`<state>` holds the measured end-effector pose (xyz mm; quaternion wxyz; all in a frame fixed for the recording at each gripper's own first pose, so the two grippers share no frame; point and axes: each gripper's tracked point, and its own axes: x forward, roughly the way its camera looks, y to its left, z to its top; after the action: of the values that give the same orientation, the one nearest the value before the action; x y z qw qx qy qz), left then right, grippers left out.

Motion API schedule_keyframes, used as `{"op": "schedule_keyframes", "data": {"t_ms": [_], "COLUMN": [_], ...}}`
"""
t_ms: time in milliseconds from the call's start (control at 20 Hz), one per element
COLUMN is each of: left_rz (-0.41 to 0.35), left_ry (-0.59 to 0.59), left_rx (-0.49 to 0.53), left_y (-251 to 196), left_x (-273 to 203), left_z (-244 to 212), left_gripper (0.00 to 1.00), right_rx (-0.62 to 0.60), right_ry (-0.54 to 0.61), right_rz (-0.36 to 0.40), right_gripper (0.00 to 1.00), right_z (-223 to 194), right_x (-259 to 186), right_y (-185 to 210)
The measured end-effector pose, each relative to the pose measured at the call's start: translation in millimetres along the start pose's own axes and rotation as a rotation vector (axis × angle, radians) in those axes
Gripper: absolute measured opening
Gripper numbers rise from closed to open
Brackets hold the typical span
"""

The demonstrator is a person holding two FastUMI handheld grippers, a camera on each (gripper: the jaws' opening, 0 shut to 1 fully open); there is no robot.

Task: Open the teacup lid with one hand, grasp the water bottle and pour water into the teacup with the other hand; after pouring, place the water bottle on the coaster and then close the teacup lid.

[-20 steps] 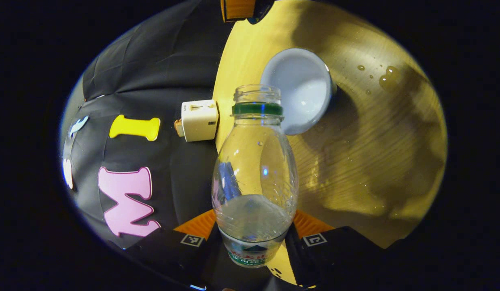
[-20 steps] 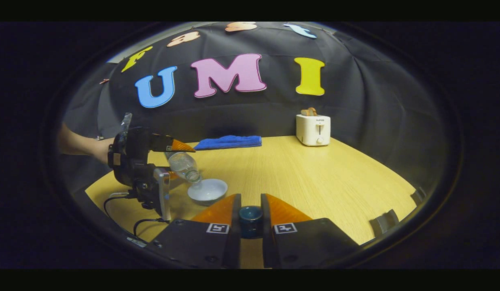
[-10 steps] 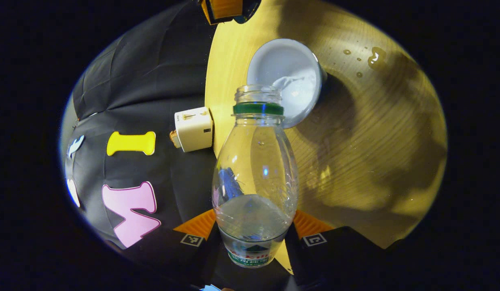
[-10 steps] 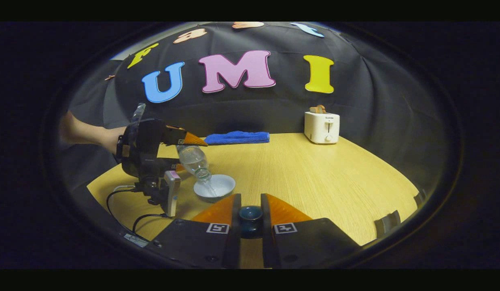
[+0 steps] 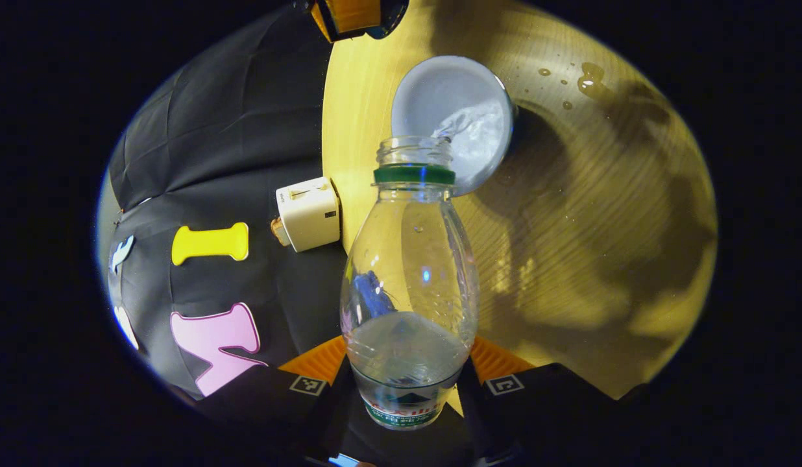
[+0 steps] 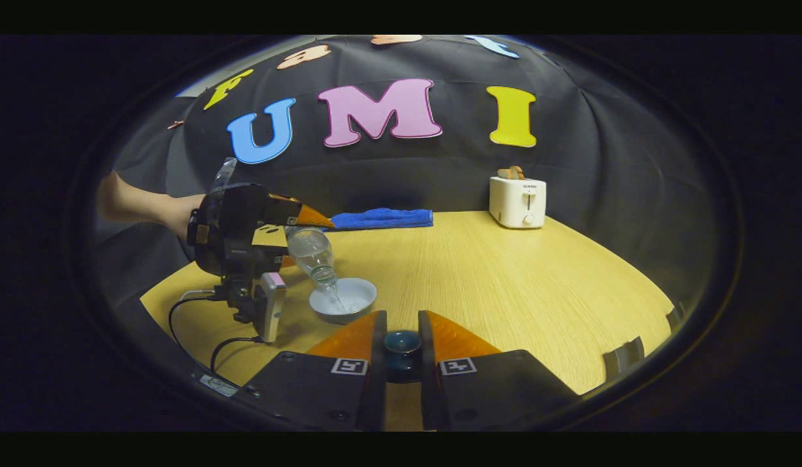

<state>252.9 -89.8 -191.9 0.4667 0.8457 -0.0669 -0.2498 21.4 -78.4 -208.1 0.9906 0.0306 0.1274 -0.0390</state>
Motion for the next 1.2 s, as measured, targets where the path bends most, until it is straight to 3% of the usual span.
{"op": "schedule_keyframes", "data": {"t_ms": [600, 850, 900, 1200], "left_rz": [-0.023, -0.030, -0.030, -0.042], "left_ry": [0.032, 0.032, 0.031, 0.021], "left_rx": [0.116, 0.153, 0.160, 0.213], "left_y": [10.0, 19.2, 18.2, 22.0], "left_x": [-0.3, -0.7, -1.3, -2.4], "left_z": [-5.5, -6.7, -5.8, -4.7], "left_gripper": [0.74, 0.74, 0.74, 0.74], "right_rx": [0.022, 0.030, 0.034, 0.042], "right_ry": [-0.046, -0.050, -0.050, -0.049], "right_rz": [-0.006, -0.015, -0.015, -0.037], "right_gripper": [0.22, 0.29, 0.25, 0.29], "right_z": [11.8, 8.5, 8.6, 6.1], "right_x": [-6.2, -9.8, -10.9, -14.1], "right_y": [-6.0, -8.3, -9.3, -16.8]}}
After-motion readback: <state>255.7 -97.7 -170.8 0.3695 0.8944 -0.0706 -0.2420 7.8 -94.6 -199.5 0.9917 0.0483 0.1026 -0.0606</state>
